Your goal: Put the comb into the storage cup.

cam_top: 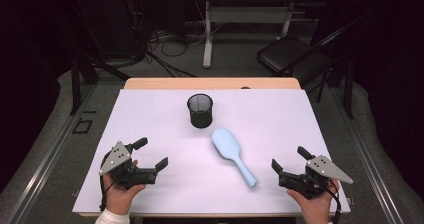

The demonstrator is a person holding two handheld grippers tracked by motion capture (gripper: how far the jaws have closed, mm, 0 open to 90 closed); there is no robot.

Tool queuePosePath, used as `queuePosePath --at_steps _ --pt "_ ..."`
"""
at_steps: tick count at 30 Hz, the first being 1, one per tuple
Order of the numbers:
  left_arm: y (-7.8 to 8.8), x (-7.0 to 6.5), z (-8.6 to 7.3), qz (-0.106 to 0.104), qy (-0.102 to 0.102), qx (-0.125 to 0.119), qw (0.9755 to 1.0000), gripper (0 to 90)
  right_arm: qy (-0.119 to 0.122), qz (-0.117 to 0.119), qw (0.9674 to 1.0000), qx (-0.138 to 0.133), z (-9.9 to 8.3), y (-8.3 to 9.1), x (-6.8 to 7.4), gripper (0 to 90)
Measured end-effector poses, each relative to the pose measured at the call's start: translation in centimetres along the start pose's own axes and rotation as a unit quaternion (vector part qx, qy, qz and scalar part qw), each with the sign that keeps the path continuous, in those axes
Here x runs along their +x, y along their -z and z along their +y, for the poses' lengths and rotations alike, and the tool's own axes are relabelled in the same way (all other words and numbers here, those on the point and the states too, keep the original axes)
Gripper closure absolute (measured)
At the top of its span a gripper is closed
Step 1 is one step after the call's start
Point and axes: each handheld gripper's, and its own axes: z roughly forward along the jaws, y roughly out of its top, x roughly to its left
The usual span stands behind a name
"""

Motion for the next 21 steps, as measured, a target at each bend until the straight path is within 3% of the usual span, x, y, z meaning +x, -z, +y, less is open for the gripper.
queuePosePath --at_steps 7,21 --pt "-0.28 -0.01 -0.25 0.002 0.001 0.01 0.9999 1.5 0.015 0.004 0.9999 0.005 -0.14 0.02 0.29 6.1" --pt "-0.2 -0.49 -0.52 -0.003 0.016 0.025 0.9996 1.5 0.018 0.02 0.9993 0.028 -0.12 -0.5 1.03 10.0"
